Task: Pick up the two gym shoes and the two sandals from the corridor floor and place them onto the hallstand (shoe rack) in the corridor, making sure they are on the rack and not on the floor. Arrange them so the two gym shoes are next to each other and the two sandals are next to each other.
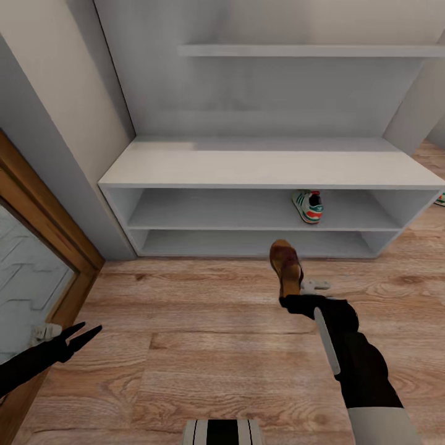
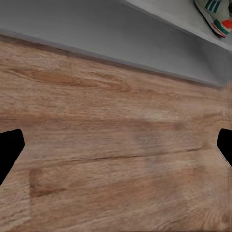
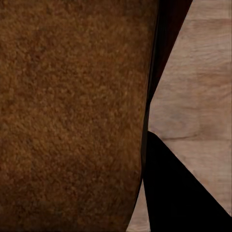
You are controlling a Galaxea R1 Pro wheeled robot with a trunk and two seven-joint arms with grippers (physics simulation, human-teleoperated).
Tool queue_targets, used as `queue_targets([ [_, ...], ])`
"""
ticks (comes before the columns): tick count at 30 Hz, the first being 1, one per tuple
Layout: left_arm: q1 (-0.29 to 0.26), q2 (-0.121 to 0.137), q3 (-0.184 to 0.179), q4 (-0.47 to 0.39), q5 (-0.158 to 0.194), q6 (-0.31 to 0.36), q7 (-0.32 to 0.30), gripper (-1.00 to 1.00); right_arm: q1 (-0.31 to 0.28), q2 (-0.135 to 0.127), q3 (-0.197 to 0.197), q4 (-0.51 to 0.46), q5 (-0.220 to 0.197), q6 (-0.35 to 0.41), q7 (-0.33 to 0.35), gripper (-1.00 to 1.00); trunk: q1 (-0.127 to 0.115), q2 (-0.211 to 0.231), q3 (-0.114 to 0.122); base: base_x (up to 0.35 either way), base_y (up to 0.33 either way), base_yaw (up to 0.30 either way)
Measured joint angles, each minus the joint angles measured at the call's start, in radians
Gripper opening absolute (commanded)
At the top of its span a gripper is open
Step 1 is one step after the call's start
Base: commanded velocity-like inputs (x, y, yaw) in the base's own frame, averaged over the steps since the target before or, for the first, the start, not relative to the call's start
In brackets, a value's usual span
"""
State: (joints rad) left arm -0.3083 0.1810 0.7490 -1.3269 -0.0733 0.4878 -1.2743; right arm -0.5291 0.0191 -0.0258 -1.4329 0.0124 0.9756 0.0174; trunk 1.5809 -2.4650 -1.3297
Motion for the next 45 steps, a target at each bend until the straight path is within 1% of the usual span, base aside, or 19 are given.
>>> queue_targets([
  [3,0.0,0.0,-0.001,-0.001,0.0,0.0,-0.011,1.0,-0.001,0.004,0.002,0.044,0.0,0.029,0.0,-1.0,0.0,0.0,0.0,0.0,0.0,0.0],
  [5,0.0,0.0,-0.002,-0.001,0.0,0.0,-0.016,1.0,-0.011,0.006,0.002,0.118,-0.001,0.037,0.0,-1.0,0.0,0.0,0.0,0.0,0.0,0.0],
  [6,0.0,0.0,-0.002,-0.002,0.001,0.0,-0.019,1.0,-0.09,0.012,0.003,0.248,-0.004,0.042,0.0,-1.0,0.0,0.0,0.0,0.0,0.0,0.0],
  [8,0.001,0.0,-0.002,-0.015,0.001,0.0,-0.02,1.0,-0.143,0.014,0.003,0.325,0.0,0.043,0.0,-1.0,0.0,0.0,0.0,0.0,0.0,0.0],
  [11,0.016,0.0,-0.004,-0.053,0.001,-0.001,-0.019,1.0,-0.209,0.014,0.003,0.381,-0.001,0.044,-0.001,-1.0,0.0,0.0,0.0,0.0,0.0,0.0],
  [12,0.02,0.0,-0.004,-0.059,0.001,-0.001,-0.019,1.0,-0.219,0.014,0.003,0.386,-0.001,0.045,-0.001,-1.0,0.0,0.0,0.0,0.0,0.0,0.0],
  [14,0.033,0.0,-0.006,-0.074,0.001,0.0,-0.019,1.0,-0.26,0.016,0.003,0.403,-0.003,0.051,-0.002,-1.0,0.0,0.0,0.0,0.0,0.0,0.0],
  [18,0.04,0.0,-0.006,-0.083,0.001,-0.001,-0.019,1.0,-0.311,0.021,0.003,0.465,-0.003,0.056,-0.001,-1.0,0.0,0.0,0.0,0.0,0.0,0.0],
  [20,0.043,0.0,-0.007,-0.085,0.001,-0.001,-0.019,1.0,-0.372,0.024,0.002,0.526,-0.005,0.057,-0.001,-1.0,0.0,0.0,0.0,0.0,0.0,0.0],
  [21,0.043,0.0,-0.007,-0.085,0.001,-0.001,-0.019,1.0,-0.388,0.025,0.002,0.54,-0.005,0.057,-0.001,-1.0,0.0,0.0,0.0,0.0,0.0,0.0],
  [27,0.044,0.0,-0.008,-0.086,0.001,-0.001,-0.019,1.0,-0.457,0.039,0.002,0.593,-0.005,0.057,-0.001,-1.0,0.0,0.0,0.0,0.0,0.0,0.0],
  [31,0.044,0.0,-0.008,-0.086,0.001,-0.001,-0.019,1.0,-0.501,0.042,0.002,0.624,-0.004,0.057,-0.001,-1.0,0.0,0.0,0.0,0.0,0.0,0.0],
  [35,0.044,0.0,-0.008,-0.086,0.001,-0.001,-0.019,1.0,-0.538,0.042,0.003,0.635,-0.004,0.058,-0.001,-1.0,0.0,0.0,0.0,0.0,0.0,0.0],
  [45,0.044,0.0,-0.008,-0.086,0.0,-0.001,-0.019,1.0,-0.551,0.042,0.004,0.638,-0.001,0.057,-0.001,-1.0,0.0,0.0,0.0,0.035,0.0,0.0],
])
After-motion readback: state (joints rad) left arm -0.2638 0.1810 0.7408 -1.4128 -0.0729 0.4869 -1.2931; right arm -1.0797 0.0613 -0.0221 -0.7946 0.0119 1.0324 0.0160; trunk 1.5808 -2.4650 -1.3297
